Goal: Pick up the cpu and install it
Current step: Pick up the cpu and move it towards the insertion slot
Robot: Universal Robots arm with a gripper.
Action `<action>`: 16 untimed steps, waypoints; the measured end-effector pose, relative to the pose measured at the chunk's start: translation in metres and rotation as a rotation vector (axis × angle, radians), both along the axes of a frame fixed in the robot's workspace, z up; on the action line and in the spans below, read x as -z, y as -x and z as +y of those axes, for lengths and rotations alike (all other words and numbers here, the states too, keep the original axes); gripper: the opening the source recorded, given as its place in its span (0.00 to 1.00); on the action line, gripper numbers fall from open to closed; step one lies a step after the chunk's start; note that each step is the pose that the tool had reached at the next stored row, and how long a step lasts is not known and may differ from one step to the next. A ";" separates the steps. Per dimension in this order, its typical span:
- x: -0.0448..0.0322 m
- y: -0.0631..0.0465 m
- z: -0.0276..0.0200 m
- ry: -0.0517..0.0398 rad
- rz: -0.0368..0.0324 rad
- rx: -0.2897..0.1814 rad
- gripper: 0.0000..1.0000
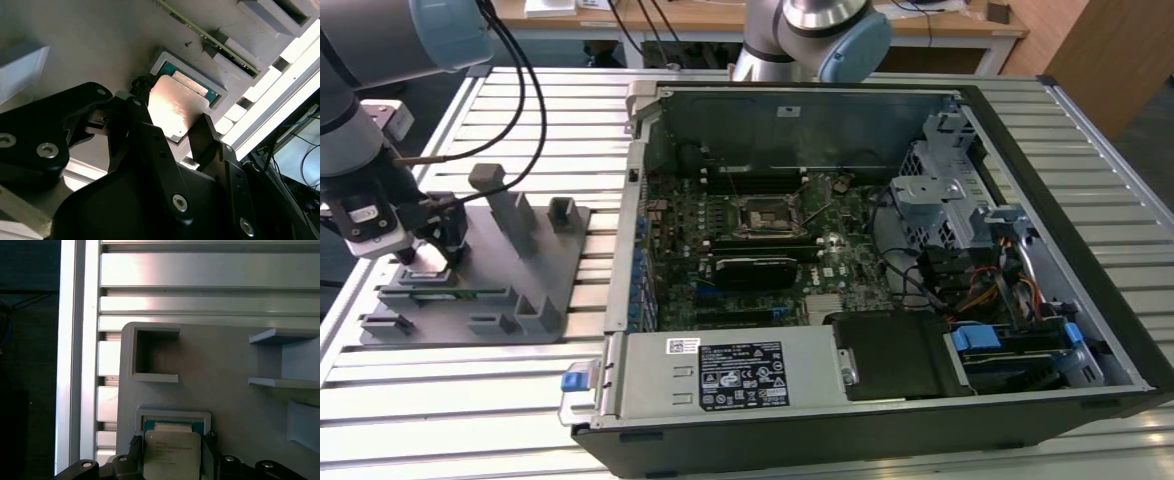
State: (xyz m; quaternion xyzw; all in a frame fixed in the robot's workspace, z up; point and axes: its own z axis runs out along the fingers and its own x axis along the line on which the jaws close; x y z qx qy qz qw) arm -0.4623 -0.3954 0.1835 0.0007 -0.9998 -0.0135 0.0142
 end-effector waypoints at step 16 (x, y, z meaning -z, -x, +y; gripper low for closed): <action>0.0003 0.004 0.0000 0.0011 -0.0041 -0.009 0.63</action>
